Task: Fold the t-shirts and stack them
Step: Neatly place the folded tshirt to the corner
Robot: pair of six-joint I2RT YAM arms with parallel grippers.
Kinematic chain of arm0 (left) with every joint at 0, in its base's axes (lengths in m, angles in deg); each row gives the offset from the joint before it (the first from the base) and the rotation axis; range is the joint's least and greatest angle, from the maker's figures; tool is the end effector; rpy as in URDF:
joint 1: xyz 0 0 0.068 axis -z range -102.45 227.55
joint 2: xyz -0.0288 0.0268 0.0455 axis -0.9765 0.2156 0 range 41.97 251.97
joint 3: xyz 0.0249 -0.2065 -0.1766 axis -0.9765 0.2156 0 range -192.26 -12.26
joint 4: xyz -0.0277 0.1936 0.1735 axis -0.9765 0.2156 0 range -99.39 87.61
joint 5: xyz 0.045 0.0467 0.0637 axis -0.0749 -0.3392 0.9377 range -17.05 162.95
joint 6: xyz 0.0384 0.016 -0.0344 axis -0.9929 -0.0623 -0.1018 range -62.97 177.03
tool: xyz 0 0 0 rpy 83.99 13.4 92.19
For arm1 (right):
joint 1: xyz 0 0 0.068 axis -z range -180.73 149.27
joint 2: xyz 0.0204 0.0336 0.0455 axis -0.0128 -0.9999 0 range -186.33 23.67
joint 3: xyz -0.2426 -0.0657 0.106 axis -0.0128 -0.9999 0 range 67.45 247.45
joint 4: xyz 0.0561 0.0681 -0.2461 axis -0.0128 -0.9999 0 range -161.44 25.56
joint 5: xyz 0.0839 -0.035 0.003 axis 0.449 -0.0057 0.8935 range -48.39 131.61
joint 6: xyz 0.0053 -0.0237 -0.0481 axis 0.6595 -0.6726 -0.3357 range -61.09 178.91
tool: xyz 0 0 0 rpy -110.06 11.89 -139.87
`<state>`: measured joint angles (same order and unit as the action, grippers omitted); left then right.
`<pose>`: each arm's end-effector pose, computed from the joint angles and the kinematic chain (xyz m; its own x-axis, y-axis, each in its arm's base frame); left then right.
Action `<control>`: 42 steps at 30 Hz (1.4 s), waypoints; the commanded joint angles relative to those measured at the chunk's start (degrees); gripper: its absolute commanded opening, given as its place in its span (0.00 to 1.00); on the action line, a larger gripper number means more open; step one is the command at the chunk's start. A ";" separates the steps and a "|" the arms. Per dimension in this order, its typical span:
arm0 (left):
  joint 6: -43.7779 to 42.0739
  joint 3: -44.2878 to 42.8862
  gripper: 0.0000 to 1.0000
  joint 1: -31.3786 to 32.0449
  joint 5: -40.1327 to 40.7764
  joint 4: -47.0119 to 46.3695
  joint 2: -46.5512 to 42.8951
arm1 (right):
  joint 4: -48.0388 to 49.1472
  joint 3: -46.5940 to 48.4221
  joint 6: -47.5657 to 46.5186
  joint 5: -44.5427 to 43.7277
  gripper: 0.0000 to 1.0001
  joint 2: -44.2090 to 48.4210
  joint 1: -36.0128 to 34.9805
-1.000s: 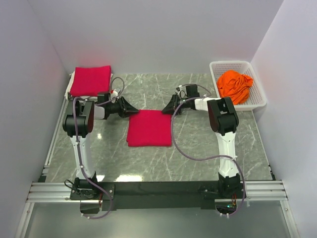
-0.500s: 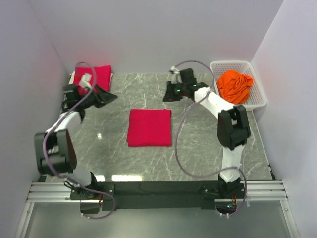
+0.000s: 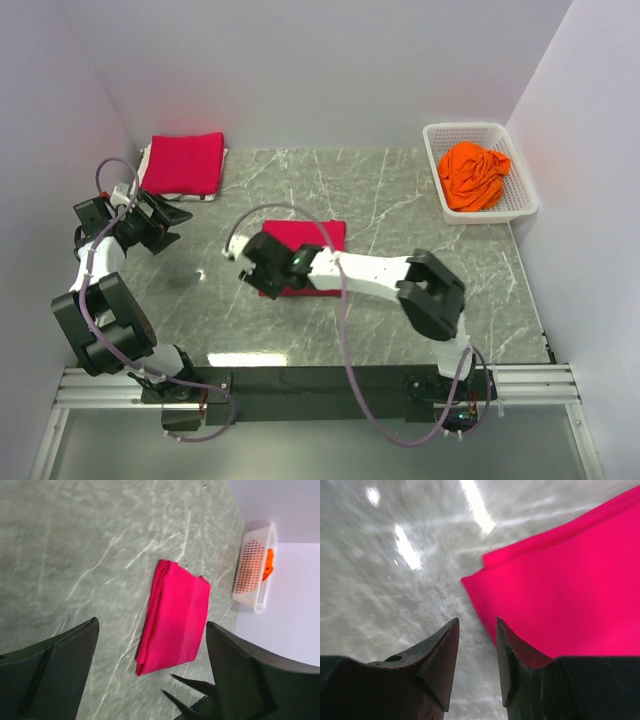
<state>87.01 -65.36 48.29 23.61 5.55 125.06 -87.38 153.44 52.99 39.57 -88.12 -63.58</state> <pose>0.2742 0.1226 0.2364 -0.6086 -0.7142 -0.3456 -0.1778 0.5473 -0.8179 0.2006 0.3882 0.2237 -0.2507 -0.7146 -0.6531 -0.9092 0.4055 -0.0947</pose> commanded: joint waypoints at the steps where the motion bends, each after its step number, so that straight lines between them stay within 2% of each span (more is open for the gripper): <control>1: -4.04 -2.18 0.94 -0.98 3.02 5.98 -1.35 | -2.02 2.94 -2.00 -7.18 0.43 -5.79 -2.36; 12: -4.05 -0.16 0.94 -0.89 2.85 4.40 -1.97 | -2.28 7.08 -1.73 -6.66 0.41 -11.43 -3.24; 17: -2.82 0.28 0.94 -0.98 2.23 2.82 -1.70 | -1.76 5.59 -1.65 -4.90 0.36 -12.84 -2.98; 19: -2.73 0.80 0.92 -0.98 1.54 1.85 -1.88 | -1.76 5.50 -1.21 -3.15 0.21 -13.54 -2.28; 20: -2.82 1.07 0.91 -0.89 1.70 1.41 -2.05 | -2.11 5.93 -0.95 -2.71 0.03 -13.63 -2.10; 21: -2.99 1.59 0.89 -0.89 1.62 0.80 -2.49 | -2.54 6.02 -0.77 -2.09 0.00 -13.55 -1.41; 25: -3.52 6.68 0.84 -0.02 -0.48 -3.59 -5.47 | -1.06 4.36 -1.03 0.80 0.00 -7.68 0.44; 27: -3.78 8.27 0.84 1.83 -1.46 -5.27 -6.01 | 0.43 2.52 -0.68 3.35 0.00 -4.86 1.50; 30: -0.99 12.48 0.90 4.20 -3.65 -10.44 -6.10 | 2.01 1.11 0.81 7.75 0.00 -0.81 3.96; 32: 4.72 17.05 0.99 5.60 -4.71 -16.23 -5.84 | 2.98 0.32 1.51 10.47 0.00 0.78 5.54; 33: 7.52 19.33 1.00 6.13 -4.28 -20.52 -5.57 | 4.03 0.05 2.30 10.57 0.00 1.22 5.98; 37: 12.29 21.81 1.00 11.40 -0.85 -27.41 -3.12 | 4.92 -0.04 4.24 12.06 0.00 0.96 7.83; 42: 19.92 22.52 1.00 20.90 5.73 -35.84 0.14 | 5.71 0.31 5.82 14.69 0.00 0.60 8.97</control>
<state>100.38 -43.00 66.02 25.43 -20.07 124.10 -84.54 153.55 57.06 51.42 -89.16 -54.58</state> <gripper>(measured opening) 0.994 0.007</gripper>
